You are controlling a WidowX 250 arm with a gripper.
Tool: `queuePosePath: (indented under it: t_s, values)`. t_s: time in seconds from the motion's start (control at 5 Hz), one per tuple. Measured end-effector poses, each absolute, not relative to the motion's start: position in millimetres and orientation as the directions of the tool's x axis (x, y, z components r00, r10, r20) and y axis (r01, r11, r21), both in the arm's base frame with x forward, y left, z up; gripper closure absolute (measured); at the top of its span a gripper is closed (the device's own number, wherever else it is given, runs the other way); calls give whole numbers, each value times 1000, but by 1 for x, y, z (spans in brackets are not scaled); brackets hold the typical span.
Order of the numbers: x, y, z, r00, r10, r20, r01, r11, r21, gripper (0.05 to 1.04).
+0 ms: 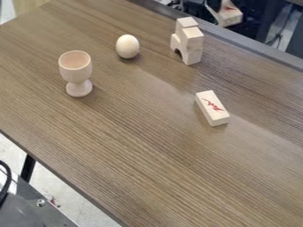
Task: Put one rectangular block on top of the two cubes
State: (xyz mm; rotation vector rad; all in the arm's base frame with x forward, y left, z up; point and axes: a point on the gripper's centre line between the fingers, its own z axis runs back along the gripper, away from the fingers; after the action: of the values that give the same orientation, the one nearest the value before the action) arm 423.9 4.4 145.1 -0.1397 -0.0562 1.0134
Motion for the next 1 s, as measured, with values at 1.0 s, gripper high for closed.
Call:
queuePosePath:
  t_s: [1.0]
  values:
    - [446,33,123,505,863,-23,-860,501,-96,594]
